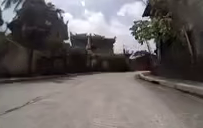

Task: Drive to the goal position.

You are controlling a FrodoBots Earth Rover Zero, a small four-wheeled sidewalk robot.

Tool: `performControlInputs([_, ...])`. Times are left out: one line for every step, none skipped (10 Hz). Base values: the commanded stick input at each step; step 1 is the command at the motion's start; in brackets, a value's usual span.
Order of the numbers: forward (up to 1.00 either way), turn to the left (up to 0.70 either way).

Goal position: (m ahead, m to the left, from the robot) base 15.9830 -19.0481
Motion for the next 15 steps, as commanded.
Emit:
performControlInputs([0.50, 0.01])
performControlInputs([0.50, 0.01])
performControlInputs([0.50, -0.08])
performControlInputs([0.50, -0.49])
performControlInputs([0.50, -0.49])
performControlInputs([0.50, -0.49])
performControlInputs([0.50, -0.49])
performControlInputs([0.50, -0.49])
performControlInputs([0.50, -0.49])
performControlInputs([0.50, -0.49])
performControlInputs([0.50, -0.49])
performControlInputs([0.50, -0.43])
performControlInputs([0.50, -0.12])
performControlInputs([0.50, 0.00])
performControlInputs([0.50, 0.01])
